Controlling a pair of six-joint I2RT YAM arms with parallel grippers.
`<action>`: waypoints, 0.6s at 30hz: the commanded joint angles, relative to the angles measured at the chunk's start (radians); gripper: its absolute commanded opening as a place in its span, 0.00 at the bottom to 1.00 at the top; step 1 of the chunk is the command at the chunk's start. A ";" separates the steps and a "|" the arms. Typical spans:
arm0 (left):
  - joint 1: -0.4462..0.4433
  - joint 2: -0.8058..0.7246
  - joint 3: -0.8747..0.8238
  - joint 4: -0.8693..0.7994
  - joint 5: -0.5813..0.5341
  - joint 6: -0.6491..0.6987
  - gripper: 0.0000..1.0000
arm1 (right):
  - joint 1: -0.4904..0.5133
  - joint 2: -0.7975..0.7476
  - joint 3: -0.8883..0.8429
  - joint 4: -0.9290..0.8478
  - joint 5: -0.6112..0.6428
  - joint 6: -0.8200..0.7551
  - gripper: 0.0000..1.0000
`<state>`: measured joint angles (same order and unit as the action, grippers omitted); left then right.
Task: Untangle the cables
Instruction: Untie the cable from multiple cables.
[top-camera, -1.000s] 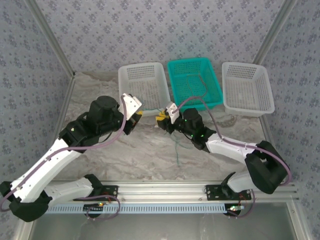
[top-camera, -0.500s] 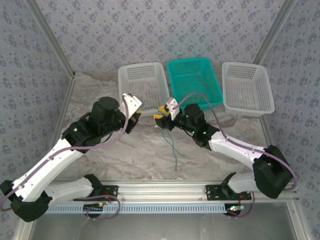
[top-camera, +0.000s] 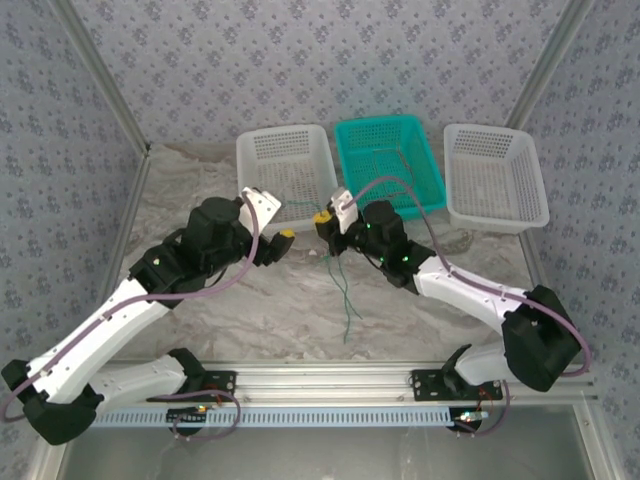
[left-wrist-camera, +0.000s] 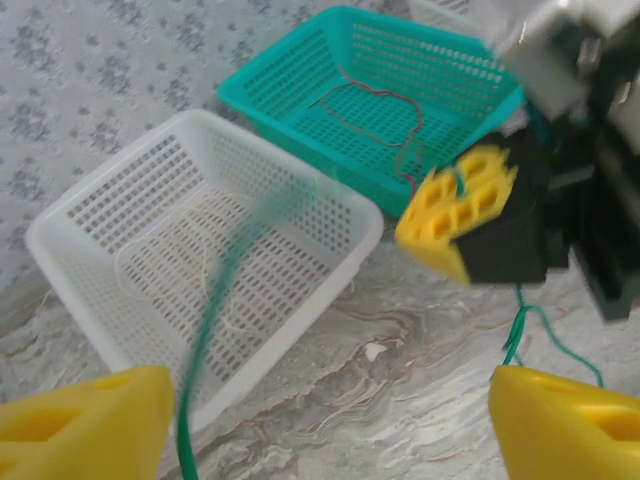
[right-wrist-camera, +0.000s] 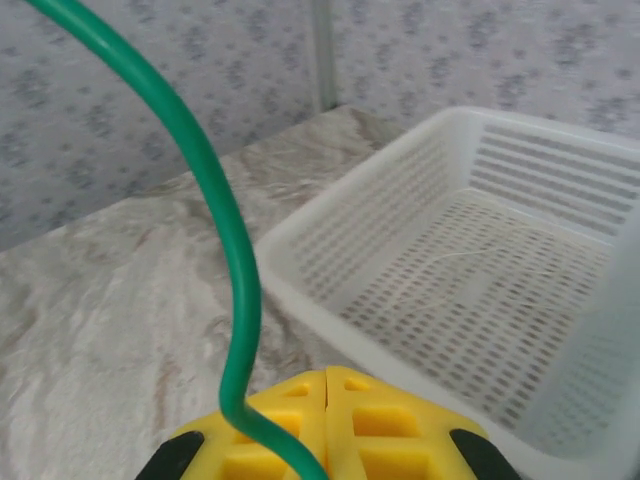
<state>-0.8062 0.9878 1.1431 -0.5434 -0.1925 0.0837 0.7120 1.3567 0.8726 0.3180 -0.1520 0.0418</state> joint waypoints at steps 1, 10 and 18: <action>-0.003 -0.071 -0.085 0.120 -0.051 -0.116 0.89 | -0.043 -0.033 0.118 -0.193 0.193 0.153 0.00; -0.023 0.021 -0.440 0.718 0.344 -0.462 0.96 | -0.080 -0.054 0.187 -0.282 0.171 0.403 0.00; -0.043 0.261 -0.350 0.707 0.239 -0.331 0.99 | -0.062 -0.072 0.239 -0.322 -0.002 0.480 0.00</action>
<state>-0.8509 1.2228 0.7109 0.1257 0.0761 -0.3103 0.6407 1.3159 1.0634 0.0364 -0.0856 0.4591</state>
